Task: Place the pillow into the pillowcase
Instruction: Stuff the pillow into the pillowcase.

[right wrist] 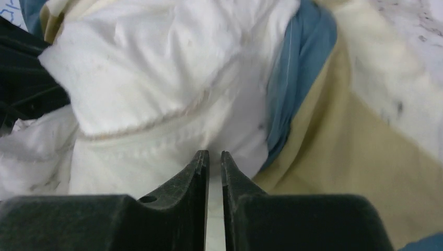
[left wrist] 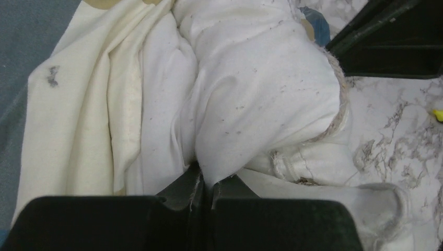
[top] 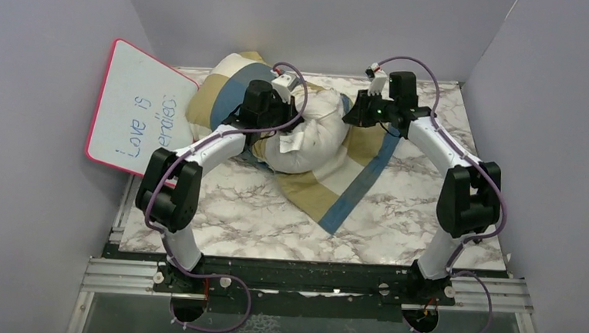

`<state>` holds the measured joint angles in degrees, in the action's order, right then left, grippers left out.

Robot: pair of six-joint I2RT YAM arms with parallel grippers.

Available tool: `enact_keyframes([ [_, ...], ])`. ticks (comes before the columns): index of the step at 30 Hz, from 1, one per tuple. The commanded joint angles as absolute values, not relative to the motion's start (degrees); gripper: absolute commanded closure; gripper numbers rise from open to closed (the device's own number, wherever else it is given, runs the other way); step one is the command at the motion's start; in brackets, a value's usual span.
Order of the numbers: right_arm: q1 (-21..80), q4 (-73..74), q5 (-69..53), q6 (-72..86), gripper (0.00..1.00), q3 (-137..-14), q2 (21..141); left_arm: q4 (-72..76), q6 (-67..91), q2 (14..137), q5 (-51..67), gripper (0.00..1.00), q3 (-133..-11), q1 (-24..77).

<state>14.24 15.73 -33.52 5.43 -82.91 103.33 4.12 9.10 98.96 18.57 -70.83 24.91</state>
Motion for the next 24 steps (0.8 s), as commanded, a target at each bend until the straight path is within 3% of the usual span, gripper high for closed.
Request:
enact_keyframes([
  [1, 13.5, 12.9, -30.9, 12.2, 0.77, -79.5, 100.4, 7.6, 9.4, 107.0, 14.9, 1.00, -68.6, 15.8],
  [6, 13.4, 8.2, -27.1, 18.7, 0.68, -73.0, 97.9, 12.2, 12.3, 110.0, 18.4, 1.00, -66.5, 13.3],
  [15, 13.5, -26.3, -33.3, 30.1, 0.68, -57.5, 100.9, 15.0, 14.8, 111.2, 22.6, 1.00, -66.2, 11.3],
  [24, 14.3, -47.2, -31.4, 46.6, 0.65, -49.7, 108.2, 15.2, 15.2, 111.4, 23.7, 1.00, -66.4, 11.1],
])
